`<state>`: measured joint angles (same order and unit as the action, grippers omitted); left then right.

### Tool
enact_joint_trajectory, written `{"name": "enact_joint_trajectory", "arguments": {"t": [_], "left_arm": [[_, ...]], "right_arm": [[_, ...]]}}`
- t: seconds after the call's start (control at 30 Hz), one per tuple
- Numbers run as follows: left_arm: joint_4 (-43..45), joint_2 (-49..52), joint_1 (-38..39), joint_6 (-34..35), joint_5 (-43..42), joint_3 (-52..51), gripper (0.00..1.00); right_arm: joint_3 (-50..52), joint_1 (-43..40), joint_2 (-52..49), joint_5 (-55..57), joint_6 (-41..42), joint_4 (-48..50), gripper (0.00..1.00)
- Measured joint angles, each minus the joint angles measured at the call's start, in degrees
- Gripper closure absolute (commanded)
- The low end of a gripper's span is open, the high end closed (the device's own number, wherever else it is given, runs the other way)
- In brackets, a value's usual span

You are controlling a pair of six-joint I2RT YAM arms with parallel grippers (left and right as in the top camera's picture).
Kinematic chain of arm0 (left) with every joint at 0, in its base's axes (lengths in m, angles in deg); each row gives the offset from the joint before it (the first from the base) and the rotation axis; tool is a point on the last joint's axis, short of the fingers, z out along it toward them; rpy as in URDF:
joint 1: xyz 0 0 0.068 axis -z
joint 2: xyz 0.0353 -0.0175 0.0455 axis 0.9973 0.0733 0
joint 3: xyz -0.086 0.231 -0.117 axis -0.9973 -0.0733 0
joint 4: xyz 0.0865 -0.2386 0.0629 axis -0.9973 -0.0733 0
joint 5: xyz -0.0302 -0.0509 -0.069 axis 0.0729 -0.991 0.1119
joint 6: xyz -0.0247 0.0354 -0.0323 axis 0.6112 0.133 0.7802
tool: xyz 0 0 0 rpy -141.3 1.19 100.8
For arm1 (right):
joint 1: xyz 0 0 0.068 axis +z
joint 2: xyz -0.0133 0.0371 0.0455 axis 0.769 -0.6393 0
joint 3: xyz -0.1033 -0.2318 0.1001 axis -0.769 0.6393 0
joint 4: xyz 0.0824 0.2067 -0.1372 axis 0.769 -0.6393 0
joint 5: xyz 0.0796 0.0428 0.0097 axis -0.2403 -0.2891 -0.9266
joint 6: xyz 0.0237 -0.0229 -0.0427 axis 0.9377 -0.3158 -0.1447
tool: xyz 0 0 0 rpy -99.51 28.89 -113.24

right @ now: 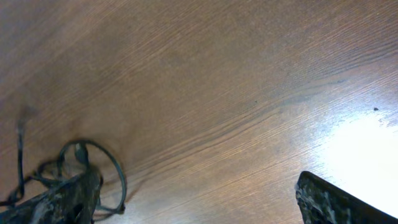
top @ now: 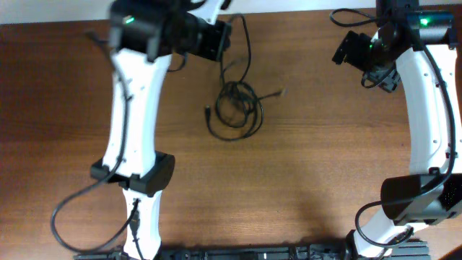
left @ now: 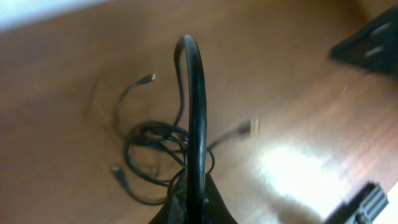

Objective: Untangle cables
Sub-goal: 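Pull the held cable with the left gripper toward the far-left corner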

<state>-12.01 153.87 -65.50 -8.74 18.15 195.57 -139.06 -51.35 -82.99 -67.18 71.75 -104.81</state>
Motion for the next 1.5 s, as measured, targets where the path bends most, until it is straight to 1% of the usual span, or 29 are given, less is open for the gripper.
{"name": "enact_joint_trajectory", "arguments": {"t": [0.03,0.07,0.2,0.33,0.43,0.5,0.53,0.6,0.67,0.7,0.77,0.83,0.87,0.9,0.97,1.03,1.1,1.2,1.27,1.33,1.4,1.5], "left_arm": [[0.4,-0.5,-0.7,0.0,0.0,4.7,1.00],[2.0,-1.5,-1.5,0.2,0.0,7.1,1.00],[11.6,-9.2,-6.4,3.3,-0.4,8.8,1.00],[12.8,-13.1,-6.8,4.5,-0.1,9.1,1.00],[9.9,-13.4,-6.8,4.7,3.8,8.2,1.00],[12.2,-13.3,-6.8,5.1,5.6,6.6,1.00],[15.1,-13.3,-6.8,6.2,5.6,6.6,1.00],[24.0,-13.6,-7.4,10.8,1.2,6.5,1.00],[30.2,-14.2,-8.7,15.0,-2.6,6.5,1.00],[32.3,-15.9,-10.8,17.8,-4.7,6.5,1.00],[31.4,-18.3,-11.7,19.3,-3.3,6.7,1.00],[28.8,-19.5,-11.6,19.9,1.9,7.1,1.00],[28.2,-19.1,-11.7,20.2,9.6,7.1,1.00],[28.2,-18.6,-11.7,20.4,13.1,6.9,1.00],[28.4,-16.3,-11.7,20.5,27.6,5.8,1.00],[30.8,-13.6,-11.8,20.8,36.4,3.9,1.00],[36.9,-10.2,-12.7,21.0,43.0,1.2,1.00],[45.1,-5.2,-17.7,21.0,48.1,-3.7,1.00],[47.9,-1.2,-22.1,21.0,49.5,-6.6,0.99],[49.3,2.9,-25.8,21.0,49.7,-7.9,0.99],[49.0,7.4,-30.0,21.0,50.0,-8.3,0.94],[48.5,14.6,-36.1,21.1,50.3,-9.1,0.94]], "right_arm": [[0.0,0.0,0.0,0.0,0.0,0.0,0.02],[0.0,0.0,0.0,0.0,0.0,0.0,0.02],[0.0,0.0,0.0,0.0,0.0,0.0,0.02],[0.0,0.0,0.0,0.0,0.0,0.0,0.02],[0.0,0.0,0.0,0.0,0.0,0.0,0.02],[0.0,0.0,0.0,0.0,0.0,0.0,0.02],[0.0,0.0,0.0,0.0,0.0,0.0,0.02],[0.0,0.0,0.0,0.0,0.0,0.0,0.02],[0.0,0.0,0.0,0.0,0.0,0.0,0.02],[0.0,0.0,0.0,0.0,0.0,0.0,0.01],[0.0,0.0,0.0,0.0,0.0,0.0,0.02],[0.0,0.0,0.0,0.0,0.0,0.0,0.02],[0.0,0.0,0.0,0.0,0.0,0.0,0.02],[0.0,0.0,0.0,0.0,0.0,0.0,0.01],[0.0,0.0,0.0,0.0,0.0,0.0,0.02],[0.0,0.0,0.0,0.0,0.0,0.1,0.02],[0.0,0.0,0.0,0.0,0.0,0.1,0.02],[0.0,0.0,0.0,0.0,0.0,0.0,0.02],[0.0,0.0,0.0,0.0,0.0,0.0,0.02],[0.0,0.0,0.0,0.0,0.0,0.1,0.02],[0.0,0.0,0.0,0.0,0.0,0.0,0.02],[0.0,0.0,0.0,0.0,0.0,0.0,0.02]]}}
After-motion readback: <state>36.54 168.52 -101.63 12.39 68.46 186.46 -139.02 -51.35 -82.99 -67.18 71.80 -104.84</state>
